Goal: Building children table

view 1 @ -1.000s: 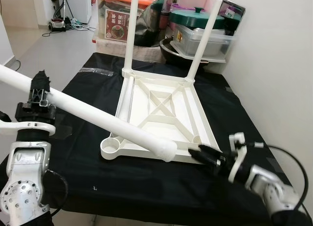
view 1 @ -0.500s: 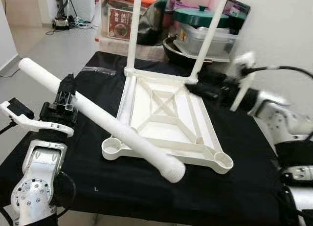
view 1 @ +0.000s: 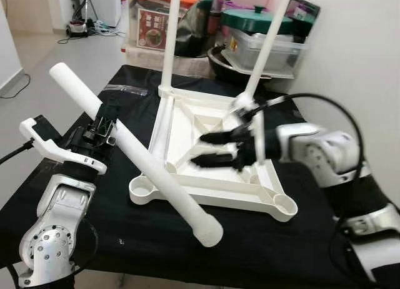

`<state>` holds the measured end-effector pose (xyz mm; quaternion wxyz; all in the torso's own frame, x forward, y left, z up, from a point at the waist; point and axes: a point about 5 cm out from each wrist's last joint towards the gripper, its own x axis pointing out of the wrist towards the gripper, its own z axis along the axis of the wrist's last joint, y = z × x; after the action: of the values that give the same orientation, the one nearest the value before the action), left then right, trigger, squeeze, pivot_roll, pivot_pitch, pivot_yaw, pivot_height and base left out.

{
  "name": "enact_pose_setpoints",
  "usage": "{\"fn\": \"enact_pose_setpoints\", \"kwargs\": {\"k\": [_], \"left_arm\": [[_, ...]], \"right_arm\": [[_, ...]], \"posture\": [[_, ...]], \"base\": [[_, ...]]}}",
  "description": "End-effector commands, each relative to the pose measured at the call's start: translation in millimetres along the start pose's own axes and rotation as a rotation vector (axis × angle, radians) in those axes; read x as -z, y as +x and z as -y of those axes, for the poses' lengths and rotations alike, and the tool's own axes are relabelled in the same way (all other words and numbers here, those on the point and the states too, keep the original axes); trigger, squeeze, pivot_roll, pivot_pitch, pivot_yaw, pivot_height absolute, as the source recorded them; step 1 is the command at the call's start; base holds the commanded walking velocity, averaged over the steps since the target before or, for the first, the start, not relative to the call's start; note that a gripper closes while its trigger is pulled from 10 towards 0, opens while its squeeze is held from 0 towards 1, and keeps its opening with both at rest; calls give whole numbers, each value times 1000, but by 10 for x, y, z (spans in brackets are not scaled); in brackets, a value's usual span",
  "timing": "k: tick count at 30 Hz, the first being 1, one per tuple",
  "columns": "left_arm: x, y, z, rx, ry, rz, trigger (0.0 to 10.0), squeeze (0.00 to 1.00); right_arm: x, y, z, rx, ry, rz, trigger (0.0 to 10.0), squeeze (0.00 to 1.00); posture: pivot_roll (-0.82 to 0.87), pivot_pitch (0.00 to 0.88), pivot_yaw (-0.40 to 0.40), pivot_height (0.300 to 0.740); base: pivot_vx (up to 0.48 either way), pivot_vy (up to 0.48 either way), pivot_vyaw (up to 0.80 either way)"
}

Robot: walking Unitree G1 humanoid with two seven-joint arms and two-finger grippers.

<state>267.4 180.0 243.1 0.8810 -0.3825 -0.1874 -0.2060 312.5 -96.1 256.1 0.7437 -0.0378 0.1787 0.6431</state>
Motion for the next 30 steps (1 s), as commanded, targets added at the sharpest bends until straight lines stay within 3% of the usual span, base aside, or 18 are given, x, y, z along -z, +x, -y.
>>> {"fn": "enact_pose_setpoints", "kwargs": {"k": [1, 4, 8, 14, 25, 27, 28, 30], "left_arm": [[-1, 16, 74, 41, 21, -5, 0, 0], [45, 41, 92, 53, 35, -16, 0, 0], [82, 73, 111, 65, 49, -23, 0, 0], [87, 74, 137, 76, 65, -28, 0, 0], [96, 46, 120, 70, 75, -31, 0, 0], [121, 57, 121, 71, 73, -35, 0, 0], [143, 73, 121, 73, 71, -38, 0, 0], [143, 73, 121, 73, 71, -38, 0, 0]], "right_arm": [[38, 16, -44, -28, 20, -23, 10000, 0], [142, 253, -140, -82, 2, -101, 10000, 0], [182, 425, -93, -44, -18, -137, 10000, 0], [205, 547, 27, 57, -18, -148, 10000, 0], [161, 596, 4, 63, 12, -125, 10000, 0], [119, 675, -29, 54, 26, -106, 10000, 0], [88, 762, -57, 49, 37, -90, 5961, 0], [88, 762, -57, 49, 37, -90, 5961, 0]], "posture": [[93, 0, -170, 740], [89, 0, -165, 740], [94, 0, -165, 740], [106, 0, -171, 740], [107, 0, -170, 740], [104, 0, -165, 740], [104, 0, -163, 740], [104, 0, -163, 740]], "base": [[0, 0, 0], [0, 0, 0], [0, 0, 0], [0, 0, 0], [0, 0, 0], [0, 0, 0], [0, 0, 0], [0, 0, 0]]}}
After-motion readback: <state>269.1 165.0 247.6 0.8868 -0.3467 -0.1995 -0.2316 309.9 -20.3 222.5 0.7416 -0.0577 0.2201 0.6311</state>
